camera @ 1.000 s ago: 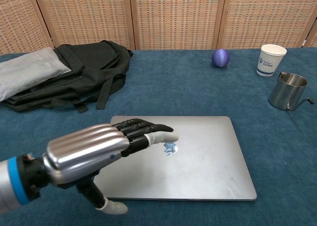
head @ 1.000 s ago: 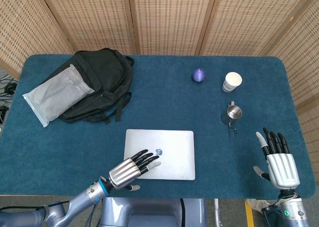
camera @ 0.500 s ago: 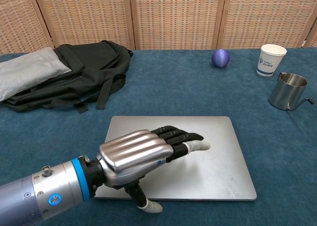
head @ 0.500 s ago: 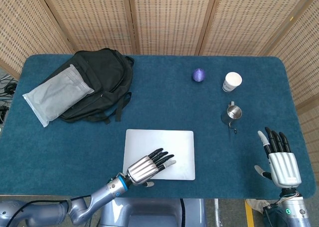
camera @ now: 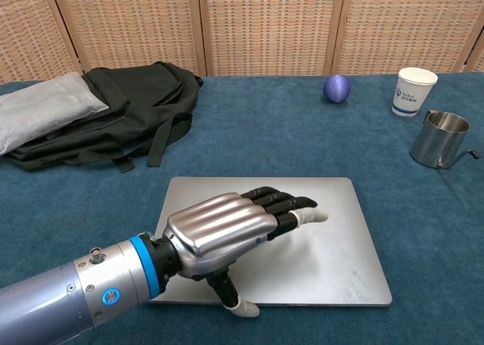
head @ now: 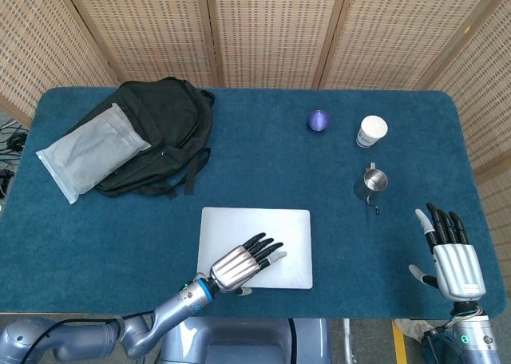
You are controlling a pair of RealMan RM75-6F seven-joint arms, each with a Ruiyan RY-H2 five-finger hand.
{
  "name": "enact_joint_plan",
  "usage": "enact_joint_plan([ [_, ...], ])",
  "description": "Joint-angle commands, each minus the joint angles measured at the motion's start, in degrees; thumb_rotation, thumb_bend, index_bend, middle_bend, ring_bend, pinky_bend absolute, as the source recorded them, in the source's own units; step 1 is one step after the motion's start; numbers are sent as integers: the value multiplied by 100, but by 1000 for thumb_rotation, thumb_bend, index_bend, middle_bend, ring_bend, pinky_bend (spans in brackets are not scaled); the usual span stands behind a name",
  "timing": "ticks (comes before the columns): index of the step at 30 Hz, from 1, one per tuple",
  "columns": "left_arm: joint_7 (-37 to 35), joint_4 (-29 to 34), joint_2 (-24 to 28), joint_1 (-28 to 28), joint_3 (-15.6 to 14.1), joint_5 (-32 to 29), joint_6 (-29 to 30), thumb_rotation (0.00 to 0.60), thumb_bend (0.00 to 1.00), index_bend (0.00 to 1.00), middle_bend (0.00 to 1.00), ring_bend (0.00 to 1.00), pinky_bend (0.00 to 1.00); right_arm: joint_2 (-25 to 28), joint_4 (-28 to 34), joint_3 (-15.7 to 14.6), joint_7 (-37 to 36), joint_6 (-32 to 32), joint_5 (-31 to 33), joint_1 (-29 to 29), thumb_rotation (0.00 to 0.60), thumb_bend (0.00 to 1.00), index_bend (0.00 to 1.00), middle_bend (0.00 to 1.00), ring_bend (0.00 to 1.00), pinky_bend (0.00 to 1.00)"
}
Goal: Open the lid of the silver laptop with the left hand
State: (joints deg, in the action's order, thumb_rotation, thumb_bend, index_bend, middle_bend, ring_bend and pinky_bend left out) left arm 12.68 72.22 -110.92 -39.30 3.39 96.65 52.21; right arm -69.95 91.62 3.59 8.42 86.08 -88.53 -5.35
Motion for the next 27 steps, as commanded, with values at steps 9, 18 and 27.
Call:
enact_joint_plan([
  [9,191,-6,-95,-51,22,-293,-47,600,272,2,0,0,0,21,12,1,-39,10,-2,2,600,0,4,0,0,0],
  [18,369,-1,-80,-91,8,-327,105,600,385,2,0,0,0,36,10,-3,-88,17,-7,5,600,0,4,0,0,0],
  [27,1082,-298,-94,-203,167,68,756,600,430,2,0,0,0,43,18,-12,-107,27,-26,7,600,0,4,0,0,0],
])
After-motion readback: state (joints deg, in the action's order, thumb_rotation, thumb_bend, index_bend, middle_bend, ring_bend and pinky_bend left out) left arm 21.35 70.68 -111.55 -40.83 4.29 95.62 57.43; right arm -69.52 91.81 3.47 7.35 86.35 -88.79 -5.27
